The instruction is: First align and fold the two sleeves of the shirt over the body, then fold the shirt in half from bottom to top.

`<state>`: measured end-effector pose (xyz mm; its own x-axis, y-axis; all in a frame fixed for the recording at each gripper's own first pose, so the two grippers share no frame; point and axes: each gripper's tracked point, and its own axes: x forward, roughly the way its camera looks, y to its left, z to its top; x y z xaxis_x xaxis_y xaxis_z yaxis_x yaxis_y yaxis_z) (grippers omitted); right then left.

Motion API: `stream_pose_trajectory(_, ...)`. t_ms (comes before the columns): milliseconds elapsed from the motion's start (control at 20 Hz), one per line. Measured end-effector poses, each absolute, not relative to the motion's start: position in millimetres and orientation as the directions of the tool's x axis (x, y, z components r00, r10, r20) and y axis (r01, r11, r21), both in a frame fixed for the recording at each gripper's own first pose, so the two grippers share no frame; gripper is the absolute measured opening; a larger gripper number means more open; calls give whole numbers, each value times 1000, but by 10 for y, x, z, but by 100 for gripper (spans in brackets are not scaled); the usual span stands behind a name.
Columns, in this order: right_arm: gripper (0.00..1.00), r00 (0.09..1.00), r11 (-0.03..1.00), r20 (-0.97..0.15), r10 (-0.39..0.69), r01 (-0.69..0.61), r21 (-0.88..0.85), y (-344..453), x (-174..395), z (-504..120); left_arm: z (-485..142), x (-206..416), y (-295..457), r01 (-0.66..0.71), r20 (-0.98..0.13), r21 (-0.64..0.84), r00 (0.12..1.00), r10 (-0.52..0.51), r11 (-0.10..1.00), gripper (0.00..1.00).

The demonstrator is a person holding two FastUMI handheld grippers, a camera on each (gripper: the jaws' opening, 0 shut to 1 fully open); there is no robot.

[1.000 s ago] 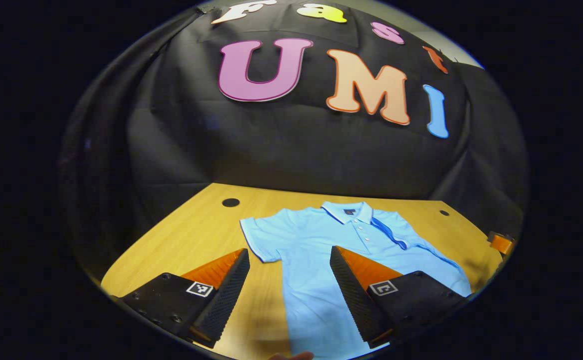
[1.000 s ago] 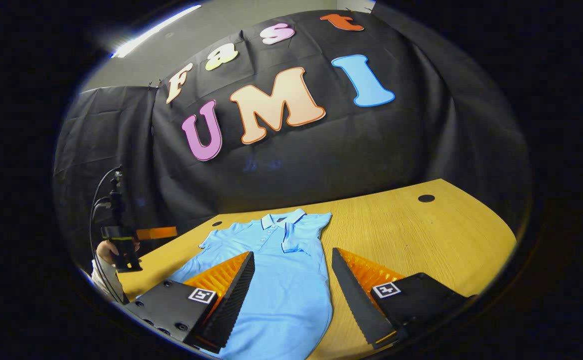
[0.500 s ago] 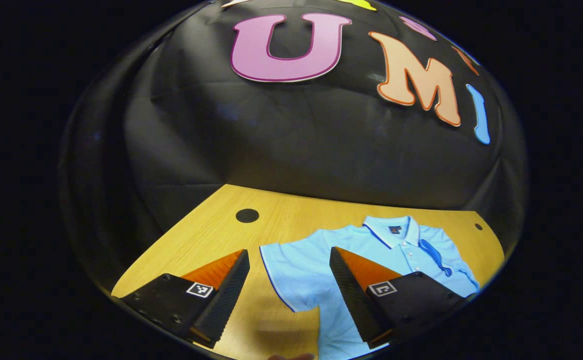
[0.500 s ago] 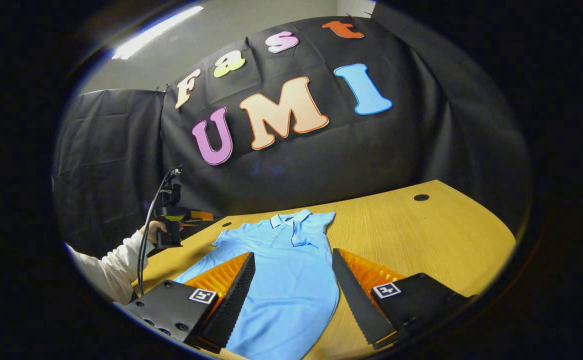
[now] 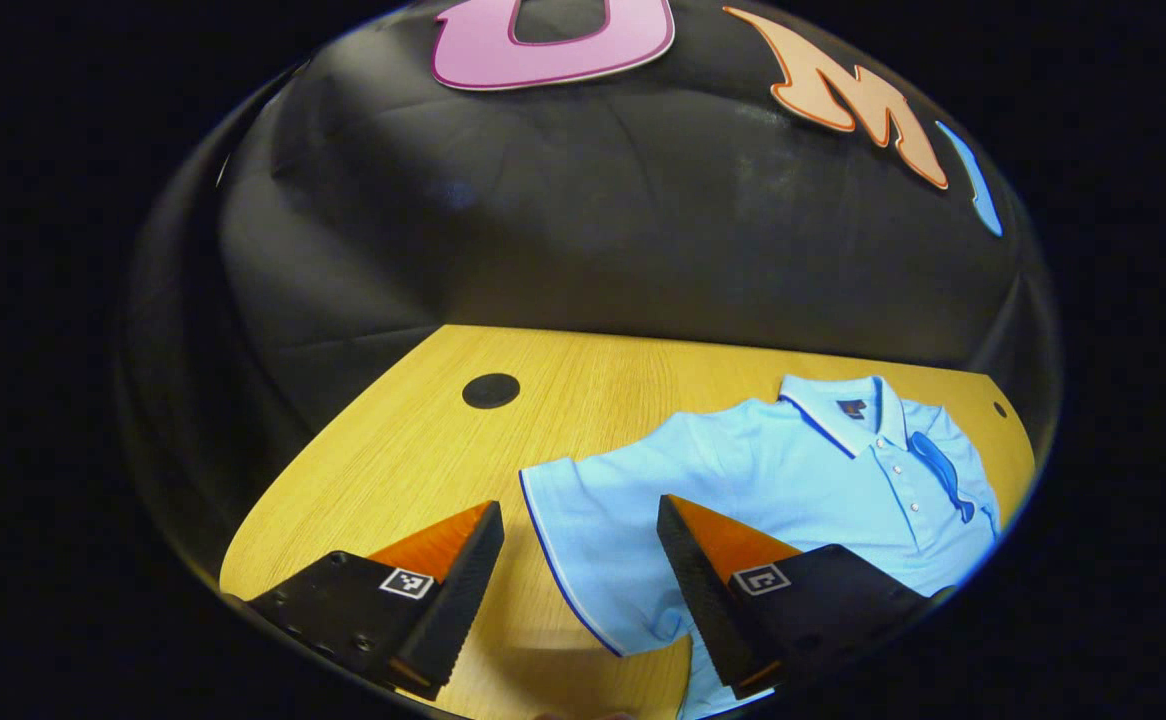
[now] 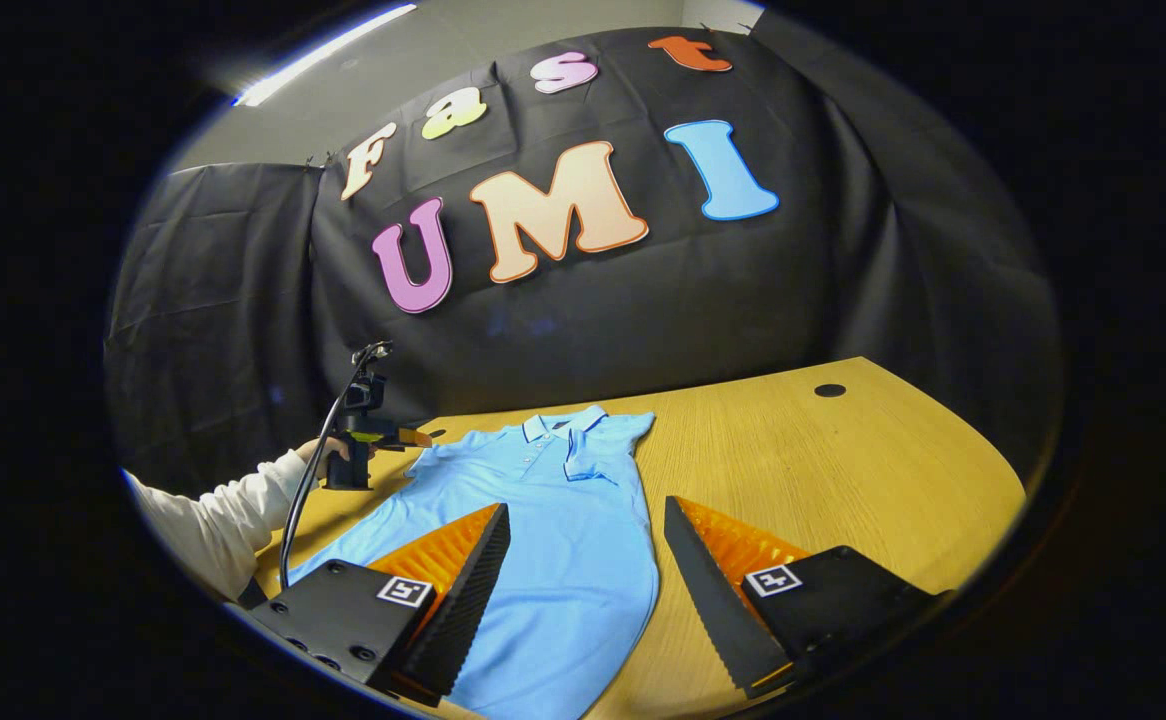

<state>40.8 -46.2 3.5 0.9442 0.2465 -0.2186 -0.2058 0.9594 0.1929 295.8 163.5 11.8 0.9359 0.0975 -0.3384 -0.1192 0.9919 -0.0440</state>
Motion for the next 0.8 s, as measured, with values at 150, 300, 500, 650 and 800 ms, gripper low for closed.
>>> stream_pose_trajectory(150,97,940,948,-209,270,-223,227,-395,358,108,-43,2990,1619,-124,-385,-17,917,108,992,88)
stream_pose_trajectory(300,97,943,943,-187,277,-229,242,-401,337,194,-41,3009,1602,-123,-383,-19,918,106,992,86)
stream_pose_trajectory(500,97,947,946,-181,264,-218,238,-455,316,231,-71,3027,1502,-98,-390,-38,918,75,995,72)
stream_pose_trajectory(650,97,948,946,-185,259,-211,245,-469,315,206,-63,3044,1445,-79,-387,-63,921,49,995,56)
stream_pose_trajectory(800,97,948,949,-192,255,-206,240,-453,329,160,-74,3034,1407,-62,-381,-83,924,26,995,39)
